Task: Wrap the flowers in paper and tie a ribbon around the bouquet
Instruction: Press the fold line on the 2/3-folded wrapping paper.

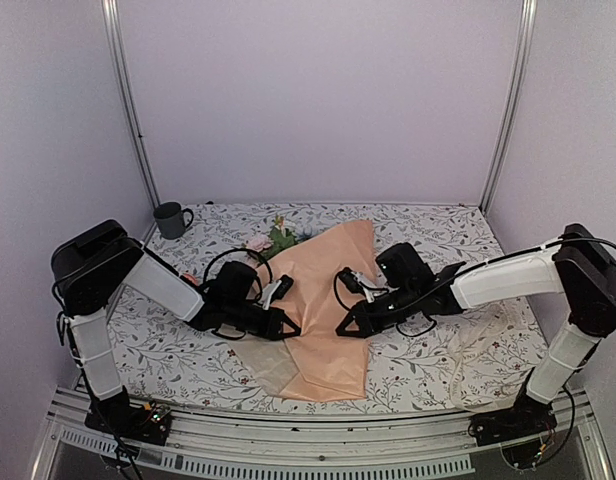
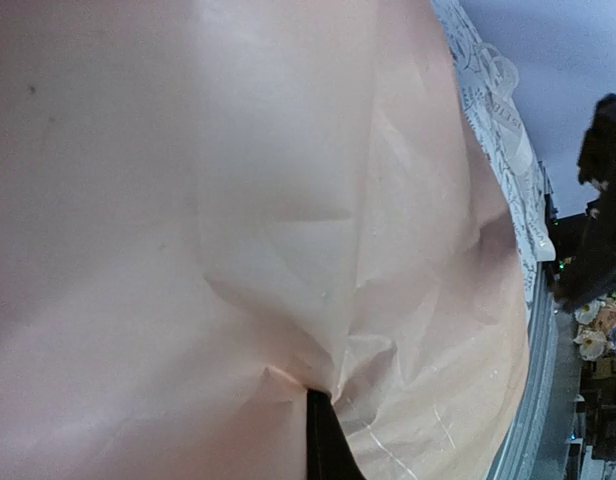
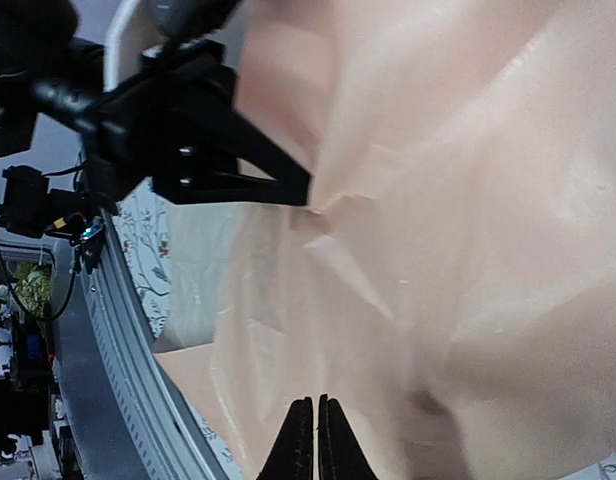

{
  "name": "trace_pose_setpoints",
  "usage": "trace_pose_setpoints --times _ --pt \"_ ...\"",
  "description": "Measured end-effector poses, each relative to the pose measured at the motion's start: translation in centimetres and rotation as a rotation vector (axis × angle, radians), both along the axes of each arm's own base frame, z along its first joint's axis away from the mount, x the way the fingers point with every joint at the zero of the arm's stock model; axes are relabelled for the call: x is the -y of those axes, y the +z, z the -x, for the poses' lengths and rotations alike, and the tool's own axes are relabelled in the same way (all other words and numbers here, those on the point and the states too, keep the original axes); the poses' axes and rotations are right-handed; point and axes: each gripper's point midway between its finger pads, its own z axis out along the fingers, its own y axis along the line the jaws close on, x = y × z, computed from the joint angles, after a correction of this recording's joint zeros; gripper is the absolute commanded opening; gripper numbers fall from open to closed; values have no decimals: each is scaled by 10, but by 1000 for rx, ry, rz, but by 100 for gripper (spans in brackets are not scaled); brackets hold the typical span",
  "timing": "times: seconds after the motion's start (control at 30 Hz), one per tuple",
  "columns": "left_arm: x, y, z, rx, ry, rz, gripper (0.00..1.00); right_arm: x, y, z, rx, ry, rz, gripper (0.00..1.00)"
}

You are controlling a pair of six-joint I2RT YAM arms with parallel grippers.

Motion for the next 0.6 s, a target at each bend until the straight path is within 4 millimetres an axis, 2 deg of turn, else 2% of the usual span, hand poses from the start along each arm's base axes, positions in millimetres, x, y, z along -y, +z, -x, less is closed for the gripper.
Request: trace_pose_setpoints --times 0.07,0.17,0.3,0.43,0.6 --pt "0 0 -1 -1 0 0 0 10 -28 -10 -59 -17 42 5" --pt "1 0 -1 -2 -3 0 0 26 -47 -29 -110 -66 62 4" --pt "1 0 -1 -2 -5 -3 0 49 -54 -63 -135 -160 54 4" --pt "1 -1 -1 2 -12 -9 0 85 -60 -100 -154 -297 52 4" --pt "1 -1 -1 8 -17 -12 0 119 -63 -132 -146 -420 81 4"
